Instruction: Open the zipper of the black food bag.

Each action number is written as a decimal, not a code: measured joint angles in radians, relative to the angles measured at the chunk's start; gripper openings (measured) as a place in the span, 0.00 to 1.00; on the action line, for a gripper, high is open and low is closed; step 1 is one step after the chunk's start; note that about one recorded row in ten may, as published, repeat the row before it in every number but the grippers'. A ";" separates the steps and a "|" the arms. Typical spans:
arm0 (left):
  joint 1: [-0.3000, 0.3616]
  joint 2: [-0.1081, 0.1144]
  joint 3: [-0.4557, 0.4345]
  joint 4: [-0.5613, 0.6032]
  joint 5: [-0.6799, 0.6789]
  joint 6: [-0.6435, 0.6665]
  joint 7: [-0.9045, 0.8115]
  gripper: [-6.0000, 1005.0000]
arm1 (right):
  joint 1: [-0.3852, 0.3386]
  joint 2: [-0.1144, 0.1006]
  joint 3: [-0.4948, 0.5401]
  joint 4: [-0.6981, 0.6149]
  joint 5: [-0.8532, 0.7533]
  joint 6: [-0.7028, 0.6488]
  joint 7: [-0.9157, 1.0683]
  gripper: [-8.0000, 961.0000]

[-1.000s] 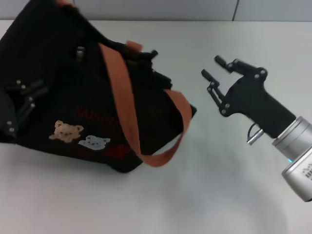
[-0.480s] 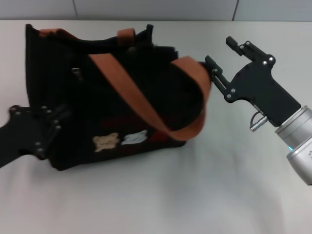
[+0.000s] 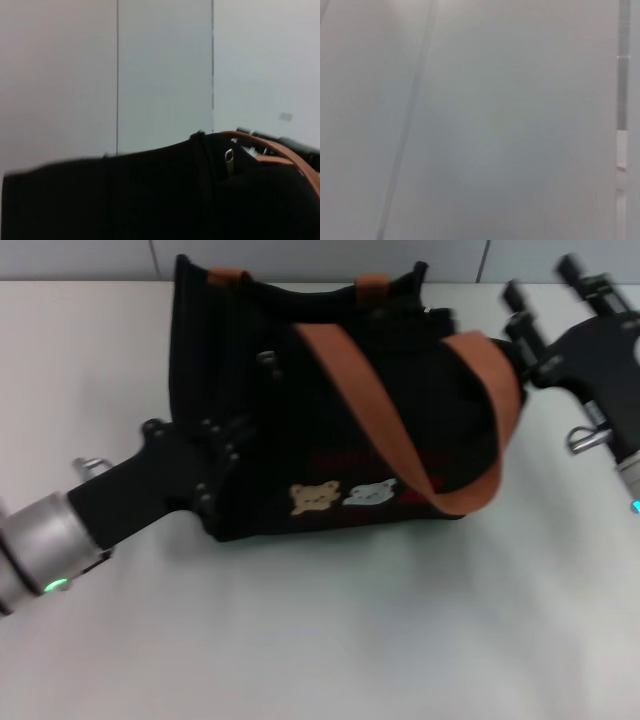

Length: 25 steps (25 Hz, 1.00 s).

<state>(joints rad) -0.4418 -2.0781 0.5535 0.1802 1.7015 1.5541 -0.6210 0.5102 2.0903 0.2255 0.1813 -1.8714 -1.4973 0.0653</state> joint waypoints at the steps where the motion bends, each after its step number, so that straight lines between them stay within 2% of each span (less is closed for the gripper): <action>1: -0.018 0.000 -0.002 -0.024 0.000 -0.025 -0.004 0.07 | 0.000 0.000 0.000 0.000 0.000 0.000 0.000 0.55; 3: -0.043 0.000 -0.016 -0.061 -0.001 -0.065 -0.010 0.07 | -0.015 -0.004 0.050 -0.010 0.000 -0.018 0.063 0.55; 5: -0.043 0.000 -0.016 -0.061 -0.001 -0.065 -0.010 0.07 | -0.021 -0.007 0.059 -0.030 -0.003 -0.027 0.115 0.62; 6: -0.031 0.001 -0.072 -0.075 -0.002 -0.050 -0.010 0.06 | -0.021 -0.007 0.059 -0.030 -0.003 -0.027 0.115 0.66; 8: -0.001 0.007 -0.105 -0.064 -0.002 0.003 -0.021 0.13 | -0.030 -0.010 0.049 -0.107 -0.008 -0.076 0.254 0.73; 9: -0.001 0.007 -0.105 -0.064 -0.002 0.003 -0.021 0.16 | -0.030 -0.010 0.049 -0.107 -0.008 -0.076 0.254 0.76; 12: 0.060 0.013 -0.144 -0.001 -0.002 0.097 -0.075 0.26 | -0.039 -0.010 -0.008 -0.212 -0.011 -0.161 0.431 0.86; 13: 0.083 0.014 -0.150 0.030 -0.002 0.130 -0.100 0.32 | -0.042 -0.015 -0.087 -0.295 -0.011 -0.231 0.570 0.86; 14: 0.083 0.014 -0.150 0.030 -0.002 0.130 -0.100 0.37 | -0.042 -0.015 -0.087 -0.295 -0.011 -0.231 0.570 0.86; 16: 0.130 0.017 -0.150 0.113 0.002 0.214 -0.147 0.48 | -0.045 -0.025 -0.225 -0.412 -0.011 -0.320 0.717 0.86; 17: 0.156 0.027 -0.124 0.169 0.026 0.285 -0.177 0.53 | -0.046 -0.033 -0.298 -0.458 -0.011 -0.361 0.767 0.86; 18: 0.167 0.041 -0.088 0.205 0.059 0.337 -0.196 0.57 | -0.049 -0.055 -0.484 -0.549 -0.011 -0.449 0.859 0.86; 19: 0.167 0.041 -0.088 0.205 0.059 0.337 -0.196 0.60 | -0.049 -0.055 -0.484 -0.549 -0.011 -0.449 0.859 0.86; 22: 0.175 0.072 -0.004 0.254 0.122 0.417 -0.221 0.70 | -0.050 -0.091 -0.724 -0.626 -0.011 -0.551 0.934 0.86; 23: 0.174 0.082 0.022 0.264 0.137 0.434 -0.239 0.73 | -0.040 -0.106 -0.843 -0.645 -0.011 -0.580 0.954 0.86; 25: 0.171 0.089 0.047 0.272 0.146 0.441 -0.266 0.75 | -0.034 -0.107 -0.877 -0.647 -0.011 -0.580 0.960 0.86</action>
<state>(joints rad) -0.2712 -1.9890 0.6005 0.4518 1.8479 1.9947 -0.8866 0.4762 1.9830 -0.6516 -0.4657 -1.8827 -2.0772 1.0255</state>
